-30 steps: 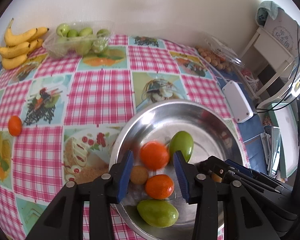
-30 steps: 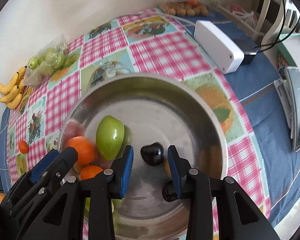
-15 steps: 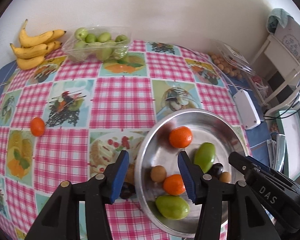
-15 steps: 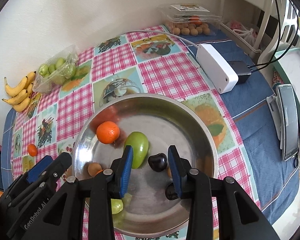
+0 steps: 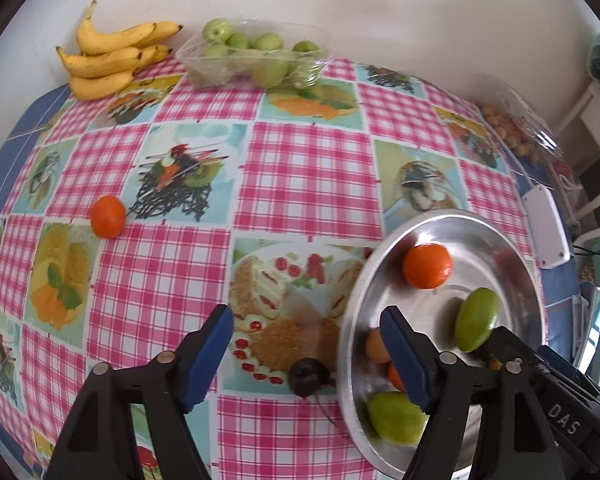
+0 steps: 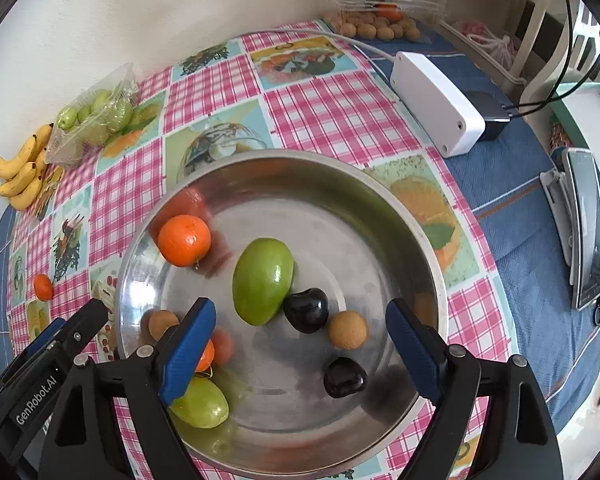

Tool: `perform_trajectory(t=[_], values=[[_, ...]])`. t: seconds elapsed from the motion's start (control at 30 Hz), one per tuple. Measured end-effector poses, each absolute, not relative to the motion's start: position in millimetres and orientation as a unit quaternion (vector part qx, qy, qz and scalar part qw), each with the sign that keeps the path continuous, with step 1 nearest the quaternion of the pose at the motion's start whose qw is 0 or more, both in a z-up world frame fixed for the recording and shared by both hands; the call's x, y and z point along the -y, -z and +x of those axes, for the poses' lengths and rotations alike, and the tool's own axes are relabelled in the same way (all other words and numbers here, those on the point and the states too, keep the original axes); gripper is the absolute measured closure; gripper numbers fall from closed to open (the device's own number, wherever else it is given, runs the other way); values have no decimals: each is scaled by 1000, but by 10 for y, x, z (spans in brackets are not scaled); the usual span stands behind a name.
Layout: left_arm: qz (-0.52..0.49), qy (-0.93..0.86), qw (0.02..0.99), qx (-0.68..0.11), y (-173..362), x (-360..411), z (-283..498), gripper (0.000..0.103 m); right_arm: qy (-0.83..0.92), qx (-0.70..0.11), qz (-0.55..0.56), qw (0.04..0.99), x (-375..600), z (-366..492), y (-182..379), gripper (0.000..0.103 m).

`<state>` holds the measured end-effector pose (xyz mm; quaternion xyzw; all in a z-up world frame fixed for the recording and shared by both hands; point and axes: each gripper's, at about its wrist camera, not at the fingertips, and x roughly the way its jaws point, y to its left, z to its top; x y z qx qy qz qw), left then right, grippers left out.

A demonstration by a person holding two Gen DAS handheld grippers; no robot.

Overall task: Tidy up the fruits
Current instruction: 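Open the right gripper releasing the plum while the left releases the orange into the bowl, then withdraw both grippers and move them toward the last plum and orange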

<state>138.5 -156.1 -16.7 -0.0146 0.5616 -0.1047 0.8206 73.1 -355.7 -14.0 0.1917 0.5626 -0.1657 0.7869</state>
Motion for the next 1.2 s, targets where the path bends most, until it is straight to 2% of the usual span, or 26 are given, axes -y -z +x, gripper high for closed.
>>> perform_trajectory(t=[0.17,0.23,0.3,0.43,0.5,1.2], values=[[-10,88,818,-568,244,1517,1406,22,168,-566,195,783,3552,722,178,15],[-9,81,817,-571,275,1500,1414,16,167,-567,195,783,3543,719,191,12],[-9,76,817,-572,298,1482,1421,0,168,-567,195,783,3527,715,198,10],[-5,68,822,-565,300,1453,1414,0,167,-568,193,782,3510,718,216,9],[1,63,824,-562,301,1443,1417,0,170,-572,191,779,3504,716,231,0],[11,65,823,-564,299,1390,1403,0,165,-573,185,781,3427,730,221,0]])
